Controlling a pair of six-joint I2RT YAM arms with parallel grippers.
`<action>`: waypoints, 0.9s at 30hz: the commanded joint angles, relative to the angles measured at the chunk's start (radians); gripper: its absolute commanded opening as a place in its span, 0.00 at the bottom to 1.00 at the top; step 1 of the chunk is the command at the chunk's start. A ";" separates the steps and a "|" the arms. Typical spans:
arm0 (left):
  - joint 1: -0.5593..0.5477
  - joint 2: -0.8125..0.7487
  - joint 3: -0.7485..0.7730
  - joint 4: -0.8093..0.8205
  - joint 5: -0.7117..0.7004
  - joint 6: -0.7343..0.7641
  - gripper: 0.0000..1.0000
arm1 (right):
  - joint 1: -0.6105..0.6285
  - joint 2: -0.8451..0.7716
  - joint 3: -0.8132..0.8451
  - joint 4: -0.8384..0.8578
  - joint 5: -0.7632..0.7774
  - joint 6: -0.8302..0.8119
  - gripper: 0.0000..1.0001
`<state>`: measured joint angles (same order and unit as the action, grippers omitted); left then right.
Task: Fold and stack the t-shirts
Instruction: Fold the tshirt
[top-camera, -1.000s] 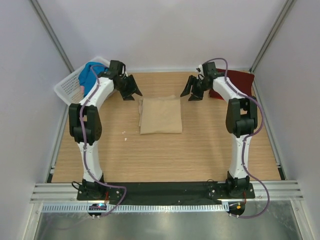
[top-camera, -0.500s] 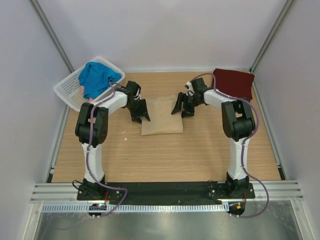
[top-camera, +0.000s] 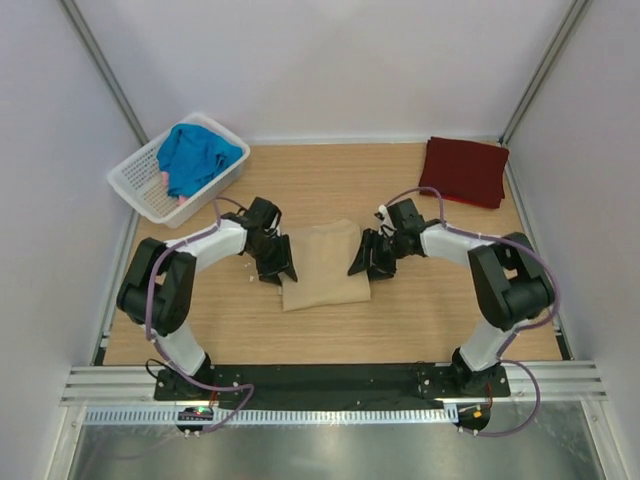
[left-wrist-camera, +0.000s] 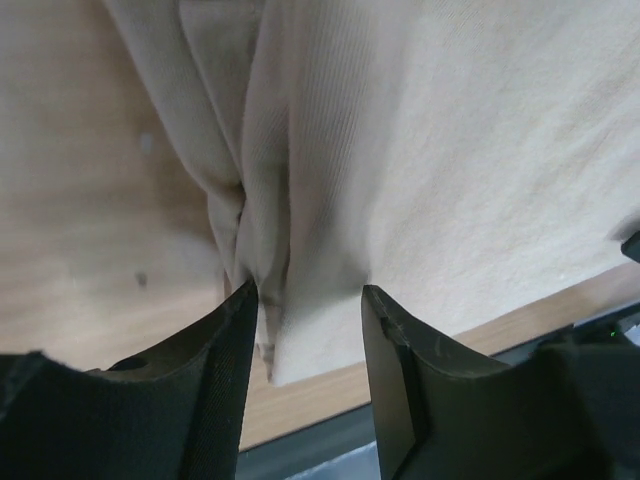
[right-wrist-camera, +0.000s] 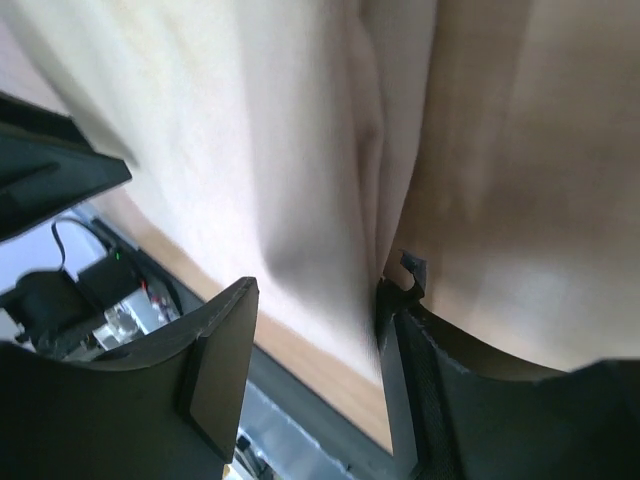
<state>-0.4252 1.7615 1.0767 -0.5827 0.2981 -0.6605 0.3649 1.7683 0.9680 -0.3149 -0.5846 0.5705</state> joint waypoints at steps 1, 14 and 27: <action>-0.003 -0.152 -0.046 -0.037 -0.017 -0.009 0.49 | 0.016 -0.187 -0.084 0.027 0.021 0.060 0.57; 0.105 0.012 0.281 -0.117 -0.042 0.177 0.55 | -0.060 0.120 0.374 -0.205 0.137 -0.192 0.64; 0.109 0.199 0.431 -0.101 0.035 0.176 0.49 | -0.061 0.207 0.466 -0.219 0.112 -0.190 0.52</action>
<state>-0.3176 1.9438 1.4498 -0.6933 0.2924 -0.5068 0.3000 1.9728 1.3876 -0.5320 -0.4587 0.3939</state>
